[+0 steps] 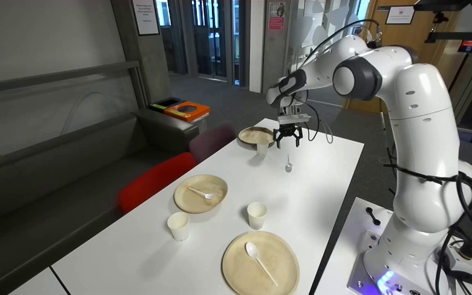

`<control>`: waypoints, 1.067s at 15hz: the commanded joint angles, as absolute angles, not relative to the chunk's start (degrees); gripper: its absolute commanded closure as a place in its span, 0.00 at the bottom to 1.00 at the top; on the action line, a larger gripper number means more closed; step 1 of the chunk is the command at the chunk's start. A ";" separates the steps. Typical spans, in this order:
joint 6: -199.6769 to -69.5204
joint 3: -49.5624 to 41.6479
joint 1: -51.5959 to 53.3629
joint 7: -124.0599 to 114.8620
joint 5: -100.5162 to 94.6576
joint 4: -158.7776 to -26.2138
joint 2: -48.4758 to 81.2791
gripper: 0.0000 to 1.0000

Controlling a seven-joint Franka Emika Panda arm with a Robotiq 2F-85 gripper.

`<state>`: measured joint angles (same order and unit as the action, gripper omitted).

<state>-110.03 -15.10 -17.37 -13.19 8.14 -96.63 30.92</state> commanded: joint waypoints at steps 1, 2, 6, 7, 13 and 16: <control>-106.55 -14.82 -20.29 -15.81 11.10 -86.41 38.45 0.00; -106.68 -14.86 -20.80 -16.49 11.55 -84.70 39.90 0.00; -107.72 -14.88 -22.07 -19.46 12.80 -79.57 43.90 0.00; -106.10 -15.05 -21.95 -18.89 11.51 -78.61 44.45 0.00; -109.16 -14.88 -21.37 -18.03 11.41 -81.74 43.88 0.00; -110.19 -14.81 -21.11 -18.75 11.71 -81.98 44.22 0.00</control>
<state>-109.38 -15.09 -21.08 -17.96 11.58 -82.14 43.77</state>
